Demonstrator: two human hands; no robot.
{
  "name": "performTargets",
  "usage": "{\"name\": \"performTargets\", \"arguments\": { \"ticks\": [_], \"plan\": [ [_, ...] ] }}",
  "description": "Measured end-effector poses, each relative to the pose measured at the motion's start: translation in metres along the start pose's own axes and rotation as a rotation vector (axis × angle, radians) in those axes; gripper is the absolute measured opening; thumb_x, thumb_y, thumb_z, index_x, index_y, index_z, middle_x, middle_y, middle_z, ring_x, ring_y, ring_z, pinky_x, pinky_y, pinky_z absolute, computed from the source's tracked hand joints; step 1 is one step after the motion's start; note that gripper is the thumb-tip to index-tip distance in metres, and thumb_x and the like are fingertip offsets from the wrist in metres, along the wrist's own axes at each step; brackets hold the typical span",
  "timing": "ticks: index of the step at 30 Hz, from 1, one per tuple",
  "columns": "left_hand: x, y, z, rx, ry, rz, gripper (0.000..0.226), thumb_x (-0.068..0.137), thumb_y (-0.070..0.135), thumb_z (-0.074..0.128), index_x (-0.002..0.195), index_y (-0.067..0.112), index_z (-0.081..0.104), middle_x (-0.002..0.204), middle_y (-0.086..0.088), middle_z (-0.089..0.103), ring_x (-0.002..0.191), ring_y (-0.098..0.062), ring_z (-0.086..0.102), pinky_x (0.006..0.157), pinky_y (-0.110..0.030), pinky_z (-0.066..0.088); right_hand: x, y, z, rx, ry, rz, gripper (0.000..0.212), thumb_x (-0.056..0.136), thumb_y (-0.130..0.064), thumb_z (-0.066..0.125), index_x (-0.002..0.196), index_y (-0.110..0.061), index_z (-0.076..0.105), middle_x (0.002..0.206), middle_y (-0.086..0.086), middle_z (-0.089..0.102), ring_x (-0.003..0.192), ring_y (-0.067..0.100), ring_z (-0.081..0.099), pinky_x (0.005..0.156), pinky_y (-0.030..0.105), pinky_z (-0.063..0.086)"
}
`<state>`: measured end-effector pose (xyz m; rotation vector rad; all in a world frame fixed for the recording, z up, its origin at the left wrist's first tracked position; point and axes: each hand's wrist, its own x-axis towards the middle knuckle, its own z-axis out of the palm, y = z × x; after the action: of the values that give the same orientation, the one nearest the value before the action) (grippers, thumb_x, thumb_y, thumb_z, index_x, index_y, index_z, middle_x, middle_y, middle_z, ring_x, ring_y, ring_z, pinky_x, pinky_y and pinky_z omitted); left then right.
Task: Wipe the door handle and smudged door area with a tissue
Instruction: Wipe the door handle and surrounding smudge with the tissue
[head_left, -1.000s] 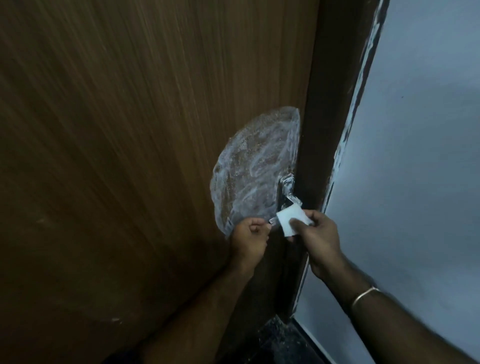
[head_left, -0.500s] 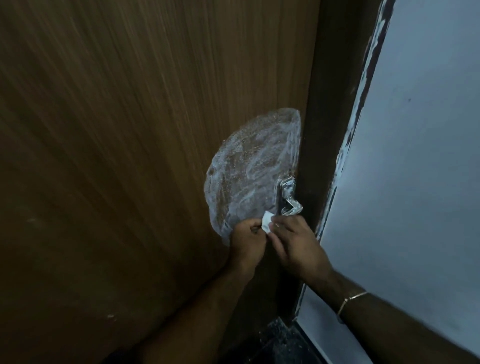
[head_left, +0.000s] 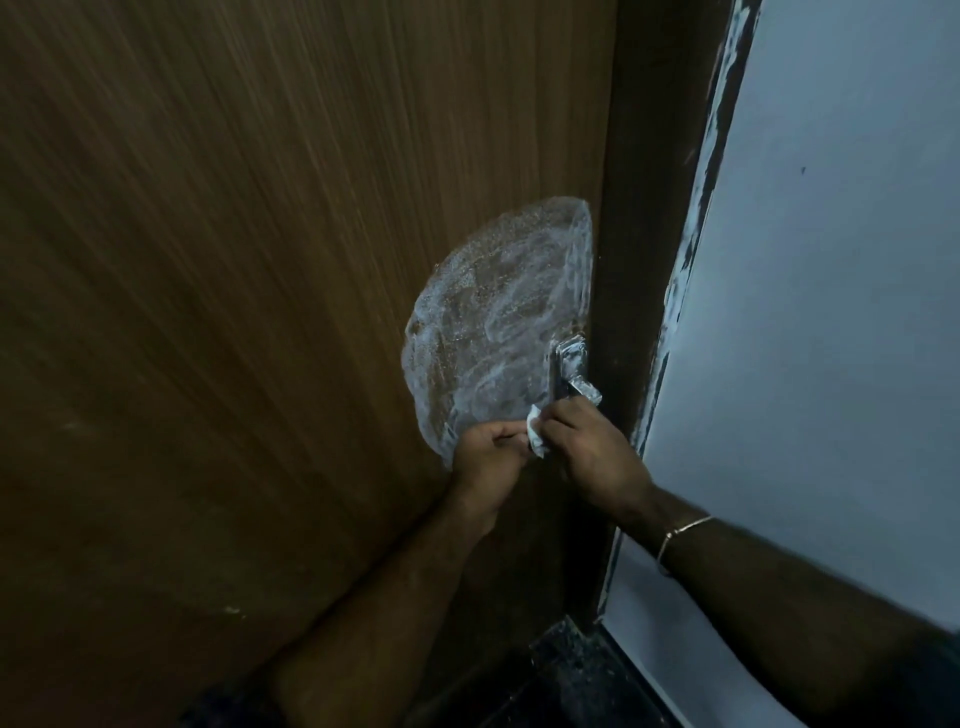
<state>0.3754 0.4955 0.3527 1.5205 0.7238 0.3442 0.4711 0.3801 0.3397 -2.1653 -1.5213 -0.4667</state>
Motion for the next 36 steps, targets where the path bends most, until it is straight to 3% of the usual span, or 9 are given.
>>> {"name": "performTargets", "arguments": {
  "ticks": [10, 15, 18, 23, 25, 27, 30, 34, 36],
  "plan": [
    [0.001, 0.001, -0.001, 0.042, 0.007, -0.010, 0.023, 0.093, 0.000, 0.061, 0.093, 0.020, 0.073, 0.094, -0.007, 0.075, 0.089, -0.018, 0.071, 0.078, -0.029, 0.058, -0.003, 0.005, -0.003, -0.010, 0.057, 0.056, 0.032, 0.073, -0.002, 0.075, 0.105, -0.006, 0.070, 0.102, 0.011, 0.064, 0.094, 0.030, 0.059, 0.070, 0.042, 0.056],
    [0.000, 0.005, 0.001, 0.031, -0.011, 0.005, 0.025, 0.090, -0.005, 0.061, 0.095, 0.015, 0.075, 0.090, -0.007, 0.076, 0.085, -0.021, 0.072, 0.075, -0.031, 0.059, -0.003, -0.003, 0.002, -0.002, 0.028, 0.051, 0.033, 0.073, -0.003, 0.074, 0.106, -0.008, 0.070, 0.102, 0.009, 0.064, 0.093, 0.028, 0.059, 0.069, 0.037, 0.054],
    [-0.002, 0.006, 0.000, 0.049, -0.020, 0.011, 0.026, 0.089, -0.004, 0.062, 0.090, 0.019, 0.074, 0.090, -0.005, 0.076, 0.083, -0.016, 0.071, 0.067, -0.024, 0.054, -0.003, -0.004, 0.004, 0.081, 0.073, 0.115, 0.019, 0.082, -0.007, 0.065, 0.100, -0.009, 0.070, 0.097, 0.008, 0.060, 0.090, 0.026, 0.056, 0.073, 0.037, 0.051],
    [0.000, 0.009, 0.000, 0.176, 0.009, 0.034, 0.022, 0.089, 0.002, 0.067, 0.086, 0.023, 0.073, 0.092, -0.003, 0.076, 0.087, -0.018, 0.071, 0.075, -0.032, 0.059, -0.007, -0.032, 0.018, 0.594, 0.329, 0.740, 0.009, 0.085, 0.002, 0.066, 0.087, -0.005, 0.071, 0.093, 0.001, 0.060, 0.081, 0.005, 0.057, 0.081, 0.008, 0.047],
    [-0.001, 0.010, 0.000, 0.245, 0.015, 0.074, 0.019, 0.089, 0.007, 0.069, 0.084, 0.025, 0.072, 0.089, 0.000, 0.075, 0.085, -0.016, 0.070, 0.073, -0.030, 0.057, -0.008, -0.038, 0.024, 0.915, 0.408, 1.010, 0.008, 0.083, 0.004, 0.069, 0.089, 0.000, 0.071, 0.088, 0.004, 0.067, 0.080, 0.012, 0.064, 0.082, 0.024, 0.056],
    [-0.001, 0.011, 0.000, 0.309, 0.026, 0.146, 0.019, 0.089, 0.009, 0.070, 0.082, 0.027, 0.070, 0.083, 0.003, 0.074, 0.078, -0.014, 0.069, 0.063, -0.023, 0.051, -0.006, -0.044, 0.021, 1.404, 0.488, 1.183, 0.015, 0.085, 0.010, 0.064, 0.100, 0.010, 0.065, 0.086, 0.013, 0.068, 0.080, 0.021, 0.067, 0.075, 0.028, 0.058],
    [0.000, 0.015, 0.000, 0.438, 0.025, 0.217, 0.016, 0.090, 0.010, 0.069, 0.082, 0.024, 0.070, 0.078, 0.006, 0.070, 0.073, -0.011, 0.067, 0.058, -0.017, 0.045, -0.006, -0.052, 0.020, 1.900, 0.503, 1.296, 0.018, 0.091, 0.013, 0.053, 0.109, 0.013, 0.057, 0.088, 0.016, 0.064, 0.083, 0.021, 0.063, 0.084, 0.030, 0.055],
    [0.001, 0.022, 0.002, 0.609, 0.020, 0.261, 0.008, 0.093, 0.012, 0.066, 0.088, 0.016, 0.071, 0.077, 0.009, 0.066, 0.074, -0.008, 0.065, 0.057, -0.010, 0.041, -0.003, -0.050, 0.040, 2.151, 0.507, 1.265, 0.020, 0.095, 0.011, 0.047, 0.110, 0.005, 0.057, 0.102, 0.022, 0.063, 0.083, 0.021, 0.062, 0.071, 0.025, 0.059],
    [-0.001, 0.025, 0.004, 0.691, 0.029, 0.287, 0.008, 0.093, 0.012, 0.064, 0.089, 0.014, 0.071, 0.077, 0.010, 0.064, 0.070, -0.004, 0.062, 0.052, -0.008, 0.041, 0.000, -0.041, 0.052, 2.238, 0.544, 1.215, 0.033, 0.095, 0.009, 0.045, 0.127, 0.009, 0.050, 0.116, 0.027, 0.058, 0.090, 0.024, 0.061, 0.085, 0.031, 0.055]
  ]
}}
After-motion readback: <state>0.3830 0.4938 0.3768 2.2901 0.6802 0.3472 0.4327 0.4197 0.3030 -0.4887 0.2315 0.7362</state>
